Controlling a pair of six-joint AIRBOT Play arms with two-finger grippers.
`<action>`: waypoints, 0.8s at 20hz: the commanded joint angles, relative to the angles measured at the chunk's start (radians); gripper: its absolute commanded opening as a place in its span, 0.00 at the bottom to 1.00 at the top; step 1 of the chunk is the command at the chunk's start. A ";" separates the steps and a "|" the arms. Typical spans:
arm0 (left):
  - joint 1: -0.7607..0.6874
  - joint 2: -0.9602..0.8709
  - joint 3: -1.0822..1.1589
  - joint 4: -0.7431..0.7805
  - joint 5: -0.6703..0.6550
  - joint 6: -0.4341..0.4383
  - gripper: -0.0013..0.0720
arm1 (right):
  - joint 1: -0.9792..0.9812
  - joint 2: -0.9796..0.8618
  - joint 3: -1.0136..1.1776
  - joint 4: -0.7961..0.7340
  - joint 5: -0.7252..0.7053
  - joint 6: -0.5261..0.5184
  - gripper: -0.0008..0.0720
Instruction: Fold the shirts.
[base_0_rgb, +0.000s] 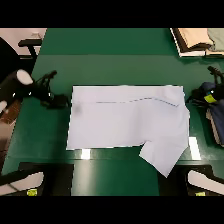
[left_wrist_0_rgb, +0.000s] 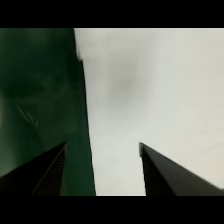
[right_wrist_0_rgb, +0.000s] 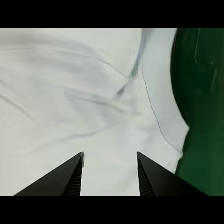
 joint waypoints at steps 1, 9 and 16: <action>0.000 0.212 -0.266 0.038 -0.034 -0.032 0.75 | -0.054 0.169 -0.121 0.008 -0.012 0.001 0.55; 0.000 0.394 -0.549 -0.038 -0.043 -0.074 0.75 | -0.056 0.308 -0.167 0.109 -0.053 0.000 0.55; 0.000 0.394 -0.644 -0.170 0.021 -0.040 0.75 | -0.056 0.337 -0.167 0.113 -0.053 0.001 0.55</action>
